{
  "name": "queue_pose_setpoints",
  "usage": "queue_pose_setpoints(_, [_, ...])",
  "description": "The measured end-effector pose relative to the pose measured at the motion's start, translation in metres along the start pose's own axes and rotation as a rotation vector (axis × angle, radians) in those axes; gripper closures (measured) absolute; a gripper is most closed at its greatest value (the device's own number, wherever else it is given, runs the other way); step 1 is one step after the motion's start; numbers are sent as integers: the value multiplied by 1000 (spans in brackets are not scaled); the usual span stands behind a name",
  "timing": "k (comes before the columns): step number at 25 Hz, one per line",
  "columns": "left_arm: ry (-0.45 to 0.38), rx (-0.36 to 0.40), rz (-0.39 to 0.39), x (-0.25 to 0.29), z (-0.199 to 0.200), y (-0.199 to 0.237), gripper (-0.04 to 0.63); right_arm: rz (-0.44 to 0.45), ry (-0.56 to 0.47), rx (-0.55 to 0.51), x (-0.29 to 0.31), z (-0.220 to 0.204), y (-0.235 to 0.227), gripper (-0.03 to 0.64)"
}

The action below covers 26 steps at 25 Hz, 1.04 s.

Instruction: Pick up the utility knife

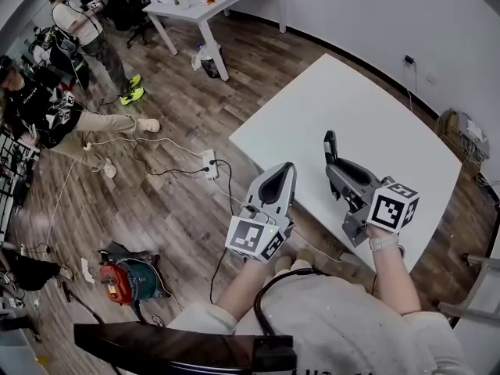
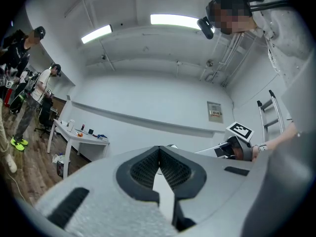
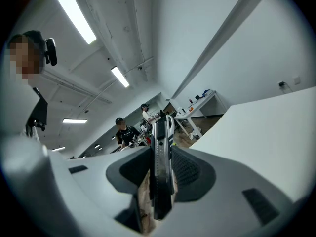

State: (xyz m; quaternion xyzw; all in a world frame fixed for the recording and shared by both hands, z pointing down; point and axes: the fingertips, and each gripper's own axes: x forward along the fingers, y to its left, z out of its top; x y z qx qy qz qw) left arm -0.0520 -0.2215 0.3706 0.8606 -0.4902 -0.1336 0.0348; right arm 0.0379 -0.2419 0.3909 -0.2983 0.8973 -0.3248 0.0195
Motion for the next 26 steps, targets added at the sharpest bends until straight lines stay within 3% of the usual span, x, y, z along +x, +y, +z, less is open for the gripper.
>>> queue_pose_setpoints(26, [45, -38, -53, 15, -16, -14, 589, -70, 7, 7, -18, -10, -16, 483])
